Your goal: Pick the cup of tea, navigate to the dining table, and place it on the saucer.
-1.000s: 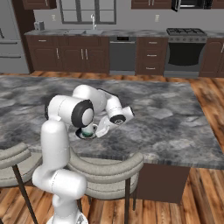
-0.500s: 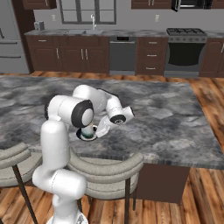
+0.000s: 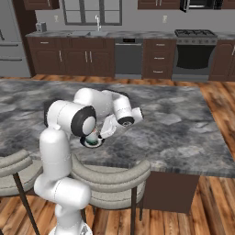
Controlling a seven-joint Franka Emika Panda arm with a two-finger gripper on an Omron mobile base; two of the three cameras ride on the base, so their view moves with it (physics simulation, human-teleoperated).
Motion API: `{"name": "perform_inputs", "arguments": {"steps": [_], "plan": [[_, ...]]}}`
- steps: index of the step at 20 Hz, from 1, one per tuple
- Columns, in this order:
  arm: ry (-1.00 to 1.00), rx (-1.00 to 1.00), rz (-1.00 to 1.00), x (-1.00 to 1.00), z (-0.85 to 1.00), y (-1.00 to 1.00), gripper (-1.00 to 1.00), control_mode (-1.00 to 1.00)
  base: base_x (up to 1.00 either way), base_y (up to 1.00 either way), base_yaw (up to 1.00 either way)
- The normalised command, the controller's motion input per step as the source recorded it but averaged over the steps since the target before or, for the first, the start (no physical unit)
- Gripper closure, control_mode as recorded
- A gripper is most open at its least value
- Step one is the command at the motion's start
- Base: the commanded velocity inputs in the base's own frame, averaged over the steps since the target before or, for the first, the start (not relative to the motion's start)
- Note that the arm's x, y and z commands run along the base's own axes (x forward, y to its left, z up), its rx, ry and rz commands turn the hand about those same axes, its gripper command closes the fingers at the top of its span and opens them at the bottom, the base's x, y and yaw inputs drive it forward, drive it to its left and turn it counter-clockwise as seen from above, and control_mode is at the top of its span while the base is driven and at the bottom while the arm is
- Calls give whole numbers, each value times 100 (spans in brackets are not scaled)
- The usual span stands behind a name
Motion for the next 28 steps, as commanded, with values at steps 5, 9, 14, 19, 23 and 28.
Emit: {"name": "perform_inputs", "arguments": {"steps": [5,9,14,19,23,28], "plan": [[0,18,0,-54,45,-20,-100,-100,0,0,0],[7,4,0,-78,63,-22,-100,-100,0,0,0],[17,-3,-2,-73,73,-9,-100,-100,0,0,0],[1,-26,-3,-97,10,0,-100,-100,0,0,0],[-1,-50,-12,-100,-34,2,-100,-100,0,0,0],[-1,-35,-20,-84,65,18,-100,-100,0,0,0]]}}
